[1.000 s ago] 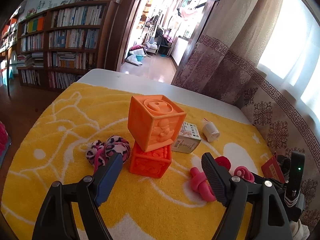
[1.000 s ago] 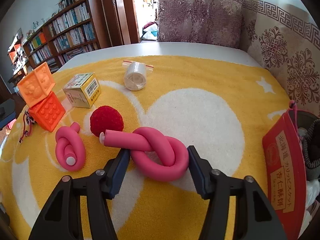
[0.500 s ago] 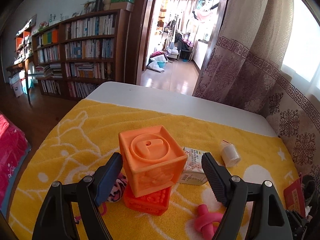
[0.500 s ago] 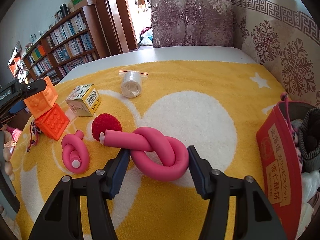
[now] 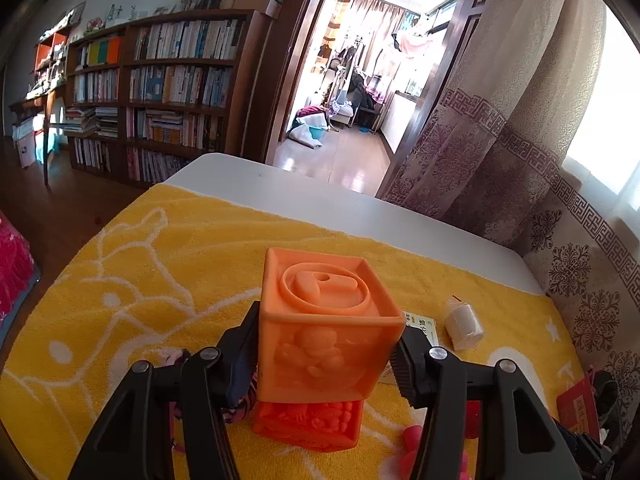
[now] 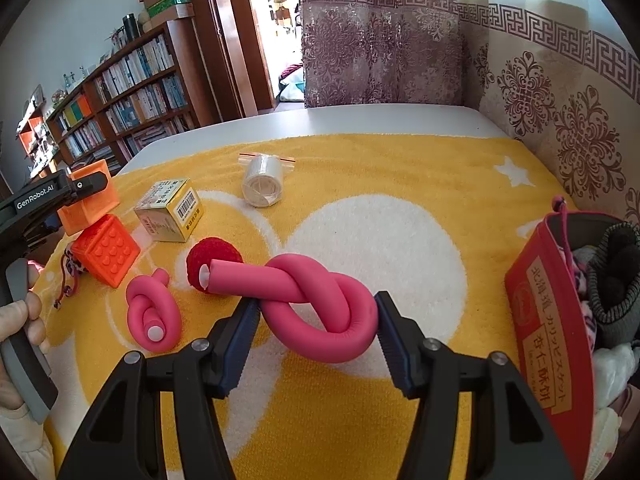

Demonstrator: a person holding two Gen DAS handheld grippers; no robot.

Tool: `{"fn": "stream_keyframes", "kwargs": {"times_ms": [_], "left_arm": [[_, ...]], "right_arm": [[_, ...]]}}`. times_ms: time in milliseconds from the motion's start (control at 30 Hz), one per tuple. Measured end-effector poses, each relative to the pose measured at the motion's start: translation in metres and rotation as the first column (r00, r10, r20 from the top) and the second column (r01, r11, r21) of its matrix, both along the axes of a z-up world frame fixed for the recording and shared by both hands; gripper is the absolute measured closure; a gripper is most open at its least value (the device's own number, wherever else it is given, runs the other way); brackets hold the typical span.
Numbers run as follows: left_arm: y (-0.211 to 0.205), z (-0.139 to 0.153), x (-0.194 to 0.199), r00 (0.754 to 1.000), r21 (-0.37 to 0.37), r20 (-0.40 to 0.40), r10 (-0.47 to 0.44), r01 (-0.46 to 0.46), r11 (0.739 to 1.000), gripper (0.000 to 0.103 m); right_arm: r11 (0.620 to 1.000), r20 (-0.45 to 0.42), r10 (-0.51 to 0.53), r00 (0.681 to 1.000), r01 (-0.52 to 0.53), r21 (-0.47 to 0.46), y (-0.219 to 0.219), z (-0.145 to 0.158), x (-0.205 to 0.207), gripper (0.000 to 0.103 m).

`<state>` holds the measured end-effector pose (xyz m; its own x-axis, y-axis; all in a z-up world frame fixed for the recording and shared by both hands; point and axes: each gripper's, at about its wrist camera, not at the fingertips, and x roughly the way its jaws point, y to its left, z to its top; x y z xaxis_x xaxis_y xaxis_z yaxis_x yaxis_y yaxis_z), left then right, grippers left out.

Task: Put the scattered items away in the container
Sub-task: 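Grasp the pink foam curler knot with the right tool while the left grasps the orange block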

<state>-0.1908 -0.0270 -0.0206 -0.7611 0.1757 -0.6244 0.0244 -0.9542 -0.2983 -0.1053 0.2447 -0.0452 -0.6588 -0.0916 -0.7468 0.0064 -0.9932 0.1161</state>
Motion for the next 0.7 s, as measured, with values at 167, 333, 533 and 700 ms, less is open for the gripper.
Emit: {"fn": "stream_keyframes", "kwargs": {"times_ms": [167, 333, 533, 700], "left_arm": [[0.009, 0.015, 0.011, 0.998, 0.017, -0.040, -0.041, 0.042, 0.999, 0.046], [0.026, 0.034, 0.028, 0.990, 0.028, -0.096, -0.102, 0.105, 0.994, 0.046], [0.059, 0.053, 0.048, 0.968, 0.024, -0.141, -0.207, 0.212, 0.977, 0.046], [0.078, 0.065, 0.064, 0.949, 0.030, -0.162, -0.272, 0.280, 0.960, 0.046]], "right_arm": [[1.000, -0.024, -0.017, 1.000, 0.016, -0.016, 0.005, 0.005, 0.002, 0.041], [0.998, -0.073, -0.056, 0.996, 0.053, -0.036, 0.014, 0.016, 0.007, 0.041], [0.990, -0.129, -0.127, 0.983, 0.117, -0.079, 0.034, 0.034, 0.015, 0.041], [0.970, -0.179, -0.230, 0.957, 0.209, -0.127, 0.066, 0.060, 0.041, 0.041]]}}
